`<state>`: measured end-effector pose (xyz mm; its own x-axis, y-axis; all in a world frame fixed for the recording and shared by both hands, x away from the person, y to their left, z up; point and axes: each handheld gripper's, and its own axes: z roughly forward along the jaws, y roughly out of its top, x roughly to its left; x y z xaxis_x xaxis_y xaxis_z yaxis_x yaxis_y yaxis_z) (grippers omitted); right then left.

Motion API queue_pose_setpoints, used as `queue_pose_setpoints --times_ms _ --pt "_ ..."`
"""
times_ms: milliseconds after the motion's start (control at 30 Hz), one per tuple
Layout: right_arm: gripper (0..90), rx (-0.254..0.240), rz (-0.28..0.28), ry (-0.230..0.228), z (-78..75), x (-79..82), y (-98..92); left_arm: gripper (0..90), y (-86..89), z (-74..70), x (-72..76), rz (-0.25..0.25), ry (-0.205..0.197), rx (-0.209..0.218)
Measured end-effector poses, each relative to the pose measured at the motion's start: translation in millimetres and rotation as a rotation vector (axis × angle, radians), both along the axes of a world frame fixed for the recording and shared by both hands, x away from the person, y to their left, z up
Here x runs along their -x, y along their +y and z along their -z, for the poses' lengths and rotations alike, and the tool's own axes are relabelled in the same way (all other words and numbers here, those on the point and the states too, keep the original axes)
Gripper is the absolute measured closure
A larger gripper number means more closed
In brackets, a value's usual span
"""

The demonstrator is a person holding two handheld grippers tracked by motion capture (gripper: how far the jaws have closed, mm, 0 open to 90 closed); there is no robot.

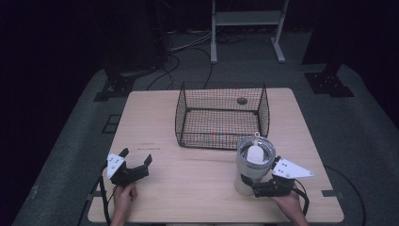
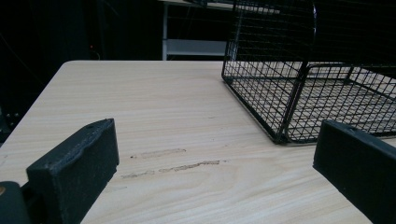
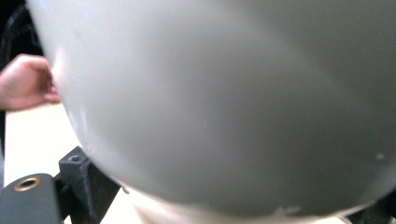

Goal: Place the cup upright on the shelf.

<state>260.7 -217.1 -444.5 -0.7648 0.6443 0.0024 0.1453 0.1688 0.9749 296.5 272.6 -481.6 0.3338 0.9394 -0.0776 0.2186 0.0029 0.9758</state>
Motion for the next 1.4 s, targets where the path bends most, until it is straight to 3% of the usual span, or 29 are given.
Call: queue_pose_setpoints --times_ms 367,633,1033,1400 --pt "8.8 -0.027 -0.049 -0.049 -56.7 -32.1 14.7 0.0 -0.4 0.0 0.0 0.003 -0.001 0.004" --pt "8.8 0.004 -0.064 -0.081 -86.7 -66.6 33.4 0.0 -0.2 0.0 -0.2 0.005 -0.002 0.002" --pt "8.7 0.011 -0.049 -0.074 -106.6 -123.0 49.9 0.0 -0.3 0.3 -0.3 0.010 -0.008 0.001" --pt "8.7 0.017 -0.030 -0.073 -110.4 -155.0 71.0 0.0 -1.0 0.2 0.8 0.024 -0.015 -0.004"
